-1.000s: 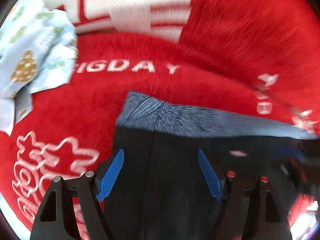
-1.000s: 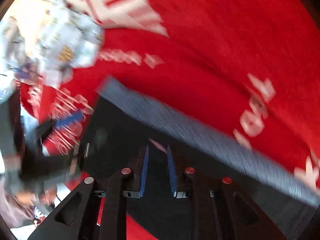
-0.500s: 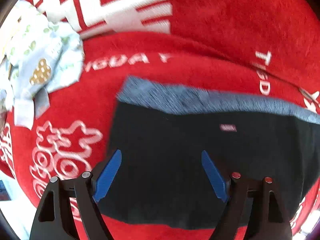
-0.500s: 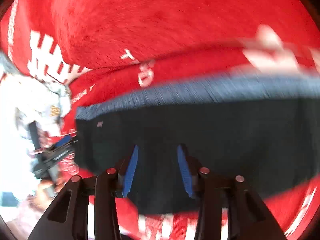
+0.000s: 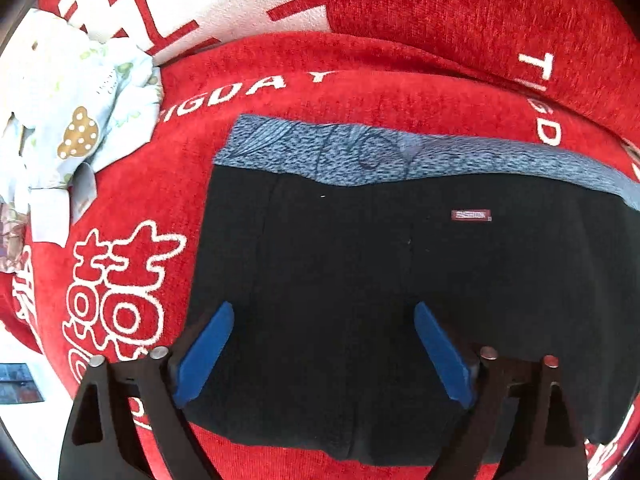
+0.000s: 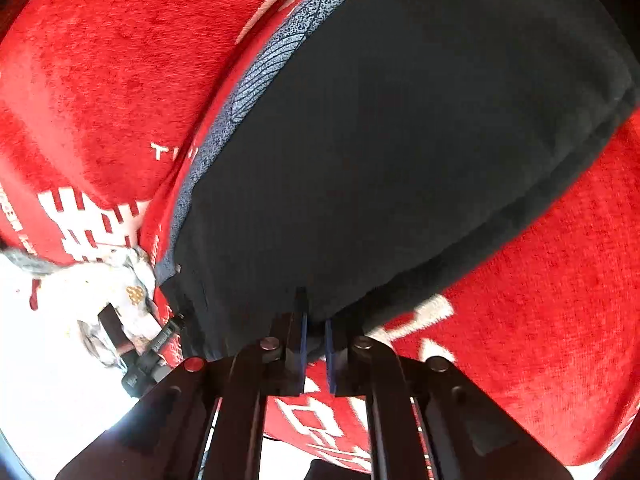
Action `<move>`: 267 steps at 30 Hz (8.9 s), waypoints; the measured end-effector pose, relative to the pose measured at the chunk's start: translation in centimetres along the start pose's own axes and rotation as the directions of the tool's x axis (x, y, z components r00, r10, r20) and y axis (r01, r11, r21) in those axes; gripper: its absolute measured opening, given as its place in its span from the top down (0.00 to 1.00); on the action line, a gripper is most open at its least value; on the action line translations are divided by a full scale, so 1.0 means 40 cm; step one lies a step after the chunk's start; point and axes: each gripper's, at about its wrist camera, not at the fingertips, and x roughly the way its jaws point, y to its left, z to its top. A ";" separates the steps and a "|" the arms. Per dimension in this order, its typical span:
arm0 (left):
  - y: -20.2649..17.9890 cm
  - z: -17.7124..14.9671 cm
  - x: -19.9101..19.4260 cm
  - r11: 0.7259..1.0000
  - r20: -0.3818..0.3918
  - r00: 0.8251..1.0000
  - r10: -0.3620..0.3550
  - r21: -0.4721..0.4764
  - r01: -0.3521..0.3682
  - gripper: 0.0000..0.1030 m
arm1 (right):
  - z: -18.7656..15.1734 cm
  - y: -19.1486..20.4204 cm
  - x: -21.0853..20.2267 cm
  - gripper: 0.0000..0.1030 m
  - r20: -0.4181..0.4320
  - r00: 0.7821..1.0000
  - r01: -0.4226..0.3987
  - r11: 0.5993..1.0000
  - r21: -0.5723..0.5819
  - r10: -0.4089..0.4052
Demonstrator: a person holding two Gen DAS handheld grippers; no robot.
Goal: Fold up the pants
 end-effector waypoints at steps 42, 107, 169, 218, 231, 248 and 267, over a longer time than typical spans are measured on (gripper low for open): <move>-0.453 -0.058 -0.150 0.994 -0.052 0.998 -0.047 0.094 0.052 0.12 | 0.339 -0.636 -0.531 0.89 0.402 0.910 -0.021 0.955 0.295 -0.105; -0.705 -0.260 -0.707 0.986 -0.180 0.977 -0.115 0.102 0.135 0.00 | -0.001 -0.168 -0.674 0.19 0.139 0.901 0.433 0.825 -0.363 -0.411; -1.168 0.065 -0.336 0.974 0.094 0.986 -0.140 0.193 0.120 0.14 | 0.407 -0.711 -0.489 0.67 0.384 0.894 -0.321 0.928 0.189 0.231; -0.720 0.018 -0.252 0.818 -0.196 0.832 -0.519 0.168 0.550 0.44 | 0.088 -0.191 -0.207 0.59 0.182 0.958 -0.242 0.964 0.109 0.220; -0.656 -0.036 -0.268 0.924 -0.144 0.938 -0.315 0.181 0.338 0.73 | 0.109 -0.138 -0.104 0.93 0.058 0.991 -0.120 0.992 0.043 0.117; -0.811 0.046 -0.241 0.923 -0.048 0.972 -0.228 0.307 0.232 0.35 | 0.313 -0.110 -0.176 0.69 0.129 0.974 0.217 0.939 -0.266 -0.188; -0.461 -0.113 -0.312 0.981 -0.092 0.982 -0.163 0.095 0.171 0.15 | -0.049 0.272 0.044 0.64 0.055 0.970 0.208 0.699 -0.684 -0.235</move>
